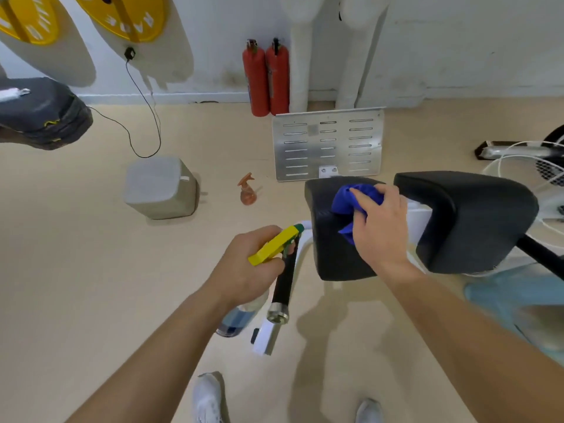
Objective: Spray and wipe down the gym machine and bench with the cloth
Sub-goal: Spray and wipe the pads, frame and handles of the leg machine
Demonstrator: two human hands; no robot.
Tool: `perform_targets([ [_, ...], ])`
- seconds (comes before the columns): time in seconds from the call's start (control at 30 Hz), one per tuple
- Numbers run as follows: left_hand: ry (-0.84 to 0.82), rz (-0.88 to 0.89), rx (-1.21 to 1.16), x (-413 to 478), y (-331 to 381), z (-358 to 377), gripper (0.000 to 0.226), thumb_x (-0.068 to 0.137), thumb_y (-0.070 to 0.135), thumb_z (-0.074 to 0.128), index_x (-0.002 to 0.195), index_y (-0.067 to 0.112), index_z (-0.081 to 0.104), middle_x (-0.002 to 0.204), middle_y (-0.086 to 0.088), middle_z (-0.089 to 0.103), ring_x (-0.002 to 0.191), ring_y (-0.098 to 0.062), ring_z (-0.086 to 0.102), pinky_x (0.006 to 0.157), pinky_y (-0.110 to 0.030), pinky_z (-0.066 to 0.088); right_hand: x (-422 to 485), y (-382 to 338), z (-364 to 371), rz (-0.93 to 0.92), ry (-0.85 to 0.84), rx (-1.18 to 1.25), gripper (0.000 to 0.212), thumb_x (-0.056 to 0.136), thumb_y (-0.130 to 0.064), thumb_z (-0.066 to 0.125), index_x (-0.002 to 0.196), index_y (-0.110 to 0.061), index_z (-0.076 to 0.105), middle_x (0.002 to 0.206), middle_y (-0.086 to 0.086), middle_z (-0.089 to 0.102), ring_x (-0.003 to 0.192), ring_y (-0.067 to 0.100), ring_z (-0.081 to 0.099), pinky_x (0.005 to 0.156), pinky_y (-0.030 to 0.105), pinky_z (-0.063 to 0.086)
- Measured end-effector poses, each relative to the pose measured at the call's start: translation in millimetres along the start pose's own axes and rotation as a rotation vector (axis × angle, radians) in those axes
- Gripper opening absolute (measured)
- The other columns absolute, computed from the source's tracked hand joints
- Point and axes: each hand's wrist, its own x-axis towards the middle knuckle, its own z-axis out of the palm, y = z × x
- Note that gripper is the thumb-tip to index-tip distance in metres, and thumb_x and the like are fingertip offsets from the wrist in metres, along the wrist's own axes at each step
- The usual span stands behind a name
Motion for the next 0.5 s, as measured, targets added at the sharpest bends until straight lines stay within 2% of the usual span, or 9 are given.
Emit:
perform_targets([
  [0.07,-0.093,0.035,0.115,14.7,-23.7,-7.0,0.024,0.074,0.014,0.056,0.091,0.028,0.067,0.079,0.003,0.066,0.074,-0.02,0.059,0.065,-0.033,0.049,-8.1,-1.3,8.8,0.158,0.036,0.08,0.032,0.096,-0.014,0.06,0.128,-0.014,0.063,0.131,0.014,0.049,0.116,0.033,0.051,0.102,0.042,0.046],
  [0.17,-0.24,0.153,0.328,37.1,-50.6,-13.2,0.022,0.08,0.008,0.057,0.094,0.025,0.065,0.078,0.004,0.062,0.075,-0.023,0.055,0.062,-0.03,0.041,-38.5,-7.5,19.8,0.391,0.143,0.169,0.026,0.098,-0.017,0.058,0.121,-0.008,0.065,0.117,0.003,0.045,0.098,0.007,0.044,0.09,0.006,0.032],
  [0.2,-0.294,0.216,0.402,44.6,-58.6,-15.4,0.022,0.08,0.01,0.057,0.096,0.023,0.065,0.08,0.003,0.062,0.077,-0.025,0.054,0.063,-0.031,0.043,-52.1,-11.3,25.2,0.469,0.183,0.177,0.025,0.098,-0.018,0.058,0.119,-0.005,0.066,0.114,0.001,0.043,0.096,0.005,0.04,0.086,0.005,0.029],
  [0.3,-0.424,0.389,0.585,61.9,-77.8,-16.5,0.027,0.08,0.016,0.057,0.104,0.022,0.064,0.091,0.001,0.065,0.083,-0.028,0.057,0.071,-0.037,0.049,-94.6,-23.0,41.1,0.691,0.229,0.168,0.022,0.098,-0.02,0.055,0.111,-0.007,0.068,0.114,0.006,0.049,0.093,0.008,0.041,0.082,0.015,0.028],
  [0.4,-0.483,0.443,0.663,72.5,-97.2,-12.1,0.031,0.082,0.016,0.06,0.111,0.025,0.063,0.096,0.001,0.066,0.086,-0.027,0.059,0.072,-0.037,0.05,-134.1,-37.6,60.0,0.851,0.205,0.23,0.017,0.098,-0.02,0.053,0.1,-0.01,0.067,0.112,0.006,0.052,0.092,0.012,0.049,0.084,0.023,0.038],
  [0.43,-0.49,0.447,0.672,76.0,-102.6,-9.5,0.031,0.083,0.016,0.059,0.112,0.025,0.063,0.097,0.001,0.066,0.086,-0.027,0.06,0.072,-0.037,0.05,-145.2,-42.6,65.2,0.887,0.197,0.239,0.016,0.098,-0.02,0.053,0.096,-0.01,0.066,0.11,0.006,0.052,0.09,0.004,0.05,0.083,0.018,0.04],
  [0.5,-0.483,0.46,0.698,82.8,-111.2,-3.6,0.029,0.084,0.017,0.058,0.112,0.023,0.062,0.097,0.0,0.066,0.087,-0.029,0.06,0.071,-0.036,0.048,-160.8,-50.3,71.7,0.935,0.187,0.245,0.015,0.098,-0.018,0.054,0.091,-0.011,0.065,0.11,0.007,0.053,0.088,-0.013,0.048,0.074,0.002,0.034],
])
